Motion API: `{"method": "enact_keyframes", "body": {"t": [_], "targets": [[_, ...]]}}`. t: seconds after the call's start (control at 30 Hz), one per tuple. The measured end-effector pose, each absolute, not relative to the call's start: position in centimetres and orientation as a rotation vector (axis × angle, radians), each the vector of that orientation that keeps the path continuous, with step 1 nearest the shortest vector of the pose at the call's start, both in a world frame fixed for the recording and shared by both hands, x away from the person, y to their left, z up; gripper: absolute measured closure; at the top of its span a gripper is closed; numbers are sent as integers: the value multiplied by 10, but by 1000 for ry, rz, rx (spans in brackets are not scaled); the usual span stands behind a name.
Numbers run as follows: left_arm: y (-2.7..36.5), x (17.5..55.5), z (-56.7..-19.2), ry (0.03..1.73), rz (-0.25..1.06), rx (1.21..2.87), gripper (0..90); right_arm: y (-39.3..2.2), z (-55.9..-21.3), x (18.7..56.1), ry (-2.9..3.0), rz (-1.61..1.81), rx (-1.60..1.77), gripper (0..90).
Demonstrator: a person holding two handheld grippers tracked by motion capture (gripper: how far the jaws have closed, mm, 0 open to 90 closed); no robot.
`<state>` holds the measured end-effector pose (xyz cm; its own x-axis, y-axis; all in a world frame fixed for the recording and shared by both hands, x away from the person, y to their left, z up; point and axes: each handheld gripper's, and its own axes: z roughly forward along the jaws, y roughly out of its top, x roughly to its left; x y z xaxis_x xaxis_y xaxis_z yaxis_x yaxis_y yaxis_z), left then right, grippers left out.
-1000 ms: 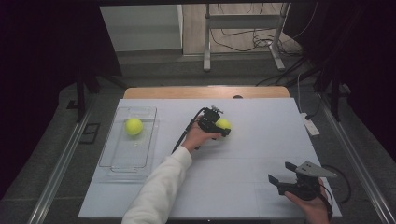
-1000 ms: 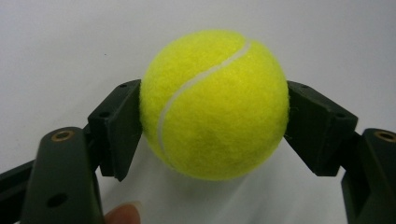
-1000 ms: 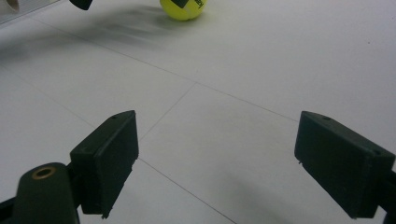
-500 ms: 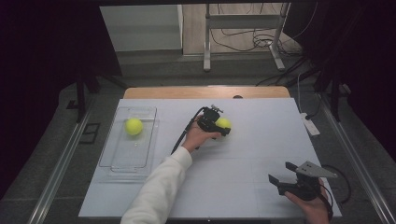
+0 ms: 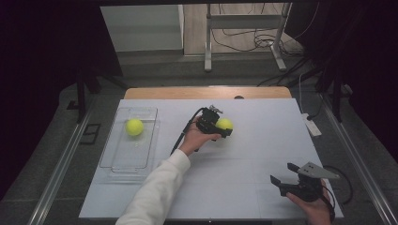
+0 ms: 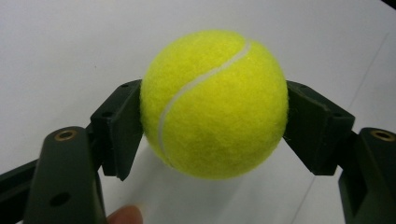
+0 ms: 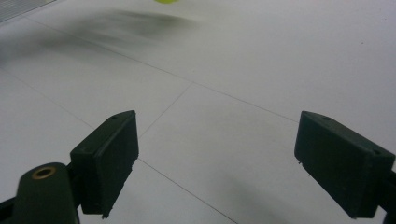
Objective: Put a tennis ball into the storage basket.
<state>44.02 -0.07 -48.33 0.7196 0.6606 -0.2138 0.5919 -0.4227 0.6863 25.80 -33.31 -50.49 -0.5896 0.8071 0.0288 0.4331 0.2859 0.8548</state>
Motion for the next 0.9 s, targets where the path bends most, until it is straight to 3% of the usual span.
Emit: {"method": "enact_keyframes", "body": {"t": [0.9], "targets": [[22, 413, -469, 894, 131, 2121, 271, -332, -505, 257, 2151, 1221, 1111, 142]]}}
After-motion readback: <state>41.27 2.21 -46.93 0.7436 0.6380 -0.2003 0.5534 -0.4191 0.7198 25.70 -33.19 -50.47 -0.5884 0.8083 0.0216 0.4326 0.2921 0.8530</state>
